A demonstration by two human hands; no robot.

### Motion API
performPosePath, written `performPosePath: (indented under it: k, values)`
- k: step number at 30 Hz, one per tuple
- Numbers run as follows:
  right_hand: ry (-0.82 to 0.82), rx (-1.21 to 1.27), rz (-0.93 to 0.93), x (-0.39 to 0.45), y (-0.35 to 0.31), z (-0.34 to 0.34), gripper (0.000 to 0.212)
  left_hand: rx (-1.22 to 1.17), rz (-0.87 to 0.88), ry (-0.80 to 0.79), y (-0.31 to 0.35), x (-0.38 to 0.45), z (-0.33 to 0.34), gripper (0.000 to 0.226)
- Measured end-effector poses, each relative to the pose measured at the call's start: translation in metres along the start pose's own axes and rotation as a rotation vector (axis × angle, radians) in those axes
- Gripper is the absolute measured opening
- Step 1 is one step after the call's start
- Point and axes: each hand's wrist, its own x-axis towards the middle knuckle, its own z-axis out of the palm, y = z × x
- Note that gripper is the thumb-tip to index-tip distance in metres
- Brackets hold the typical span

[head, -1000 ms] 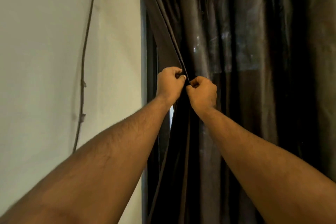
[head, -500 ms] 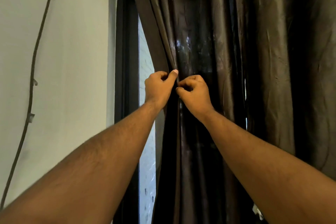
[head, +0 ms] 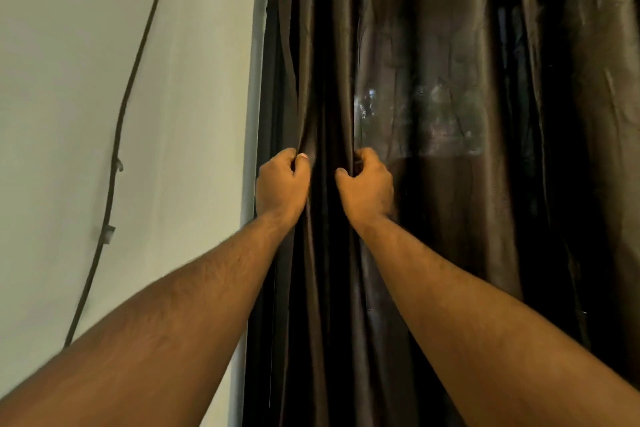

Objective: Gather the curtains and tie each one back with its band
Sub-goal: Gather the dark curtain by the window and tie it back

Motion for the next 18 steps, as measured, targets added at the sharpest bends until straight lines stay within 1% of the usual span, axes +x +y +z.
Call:
performPosePath:
  k: [2, 3, 4, 5, 7, 9, 12, 15, 18]
  values:
    - [0.002, -0.013, -0.006, -0.001, -0.009, 0.006, 0.004, -0.026, 0.023, -0.008, -0.006, 0.003, -0.009, 0.031]
    - [-0.013, -0.02, -0.015, -0.002, -0.014, 0.01, 0.003, -0.041, 0.026, -0.012, -0.009, 0.006, -0.014, 0.023]
    - [-0.037, -0.026, -0.027, -0.004, -0.02, 0.016, 0.003, -0.05, 0.027, -0.01, -0.013, 0.008, -0.018, 0.017]
    - [-0.063, -0.029, -0.042, -0.006, -0.027, 0.023, 0.003, -0.053, 0.028, -0.005, -0.016, 0.011, -0.022, 0.016]
    - [-0.105, -0.033, -0.087, -0.009, -0.04, 0.04, 0.006, -0.049, 0.036, 0.002, -0.024, 0.016, -0.03, 0.02]
    - [-0.142, -0.007, -0.136, -0.013, -0.057, 0.059, 0.015, -0.04, 0.04, 0.022, -0.031, 0.024, -0.041, 0.023]
    - [-0.201, 0.065, -0.18, -0.016, -0.081, 0.086, 0.022, -0.015, 0.016, 0.098, -0.043, 0.039, -0.061, 0.022]
    - [-0.258, 0.069, -0.183, -0.017, -0.095, 0.102, 0.019, -0.017, 0.025, 0.152, -0.052, 0.05, -0.08, 0.017]
    - [-0.299, 0.033, -0.227, -0.015, -0.1, 0.104, 0.016, -0.015, 0.035, 0.174, -0.056, 0.054, -0.089, 0.014]
